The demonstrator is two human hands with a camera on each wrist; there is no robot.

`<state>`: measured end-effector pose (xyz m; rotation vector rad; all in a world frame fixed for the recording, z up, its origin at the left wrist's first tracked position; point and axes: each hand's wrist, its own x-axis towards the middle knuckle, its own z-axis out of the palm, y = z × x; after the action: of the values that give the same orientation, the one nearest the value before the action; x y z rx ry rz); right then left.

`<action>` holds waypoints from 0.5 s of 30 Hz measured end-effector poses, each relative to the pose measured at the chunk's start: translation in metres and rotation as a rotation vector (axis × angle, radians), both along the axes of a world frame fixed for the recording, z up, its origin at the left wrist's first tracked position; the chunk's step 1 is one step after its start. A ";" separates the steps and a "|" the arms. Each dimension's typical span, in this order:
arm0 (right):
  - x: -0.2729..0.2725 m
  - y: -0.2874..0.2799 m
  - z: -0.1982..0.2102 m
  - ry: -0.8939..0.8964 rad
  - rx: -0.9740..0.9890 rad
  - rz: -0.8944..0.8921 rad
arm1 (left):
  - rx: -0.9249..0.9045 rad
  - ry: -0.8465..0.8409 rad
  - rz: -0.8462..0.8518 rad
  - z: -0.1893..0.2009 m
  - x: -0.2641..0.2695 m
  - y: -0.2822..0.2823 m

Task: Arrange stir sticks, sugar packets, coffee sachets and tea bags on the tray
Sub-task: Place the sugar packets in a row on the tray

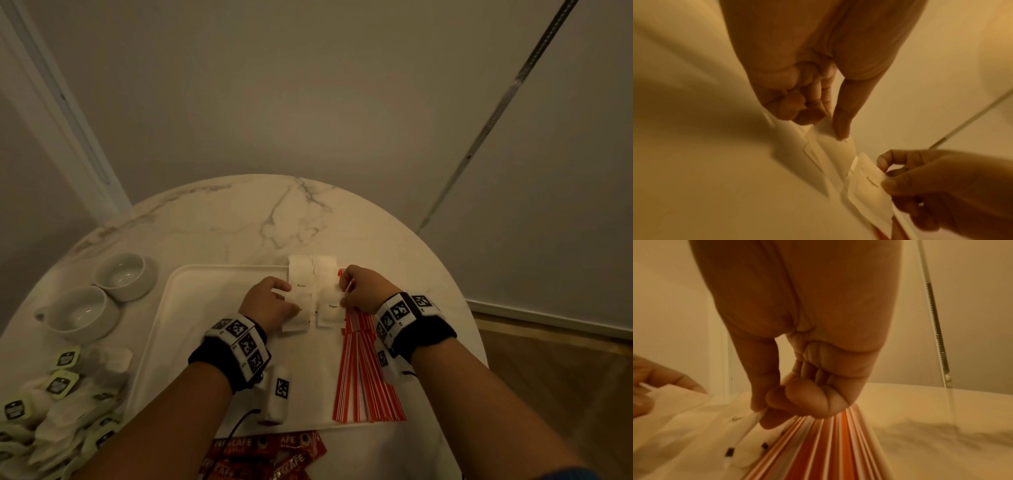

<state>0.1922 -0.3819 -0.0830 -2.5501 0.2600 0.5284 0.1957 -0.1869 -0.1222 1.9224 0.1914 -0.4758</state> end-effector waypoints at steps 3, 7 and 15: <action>0.006 0.005 -0.005 0.010 -0.075 0.013 | 0.113 -0.046 -0.087 -0.003 0.004 -0.004; 0.010 0.014 -0.007 -0.012 -0.163 0.042 | 0.257 -0.132 -0.169 -0.003 0.008 -0.011; -0.003 0.015 -0.008 -0.071 -0.209 0.120 | 0.550 -0.345 -0.482 -0.002 -0.001 -0.009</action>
<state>0.1890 -0.3668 -0.0909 -2.7947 0.1435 0.4755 0.1950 -0.1957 -0.1242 2.5679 -0.4175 -0.4207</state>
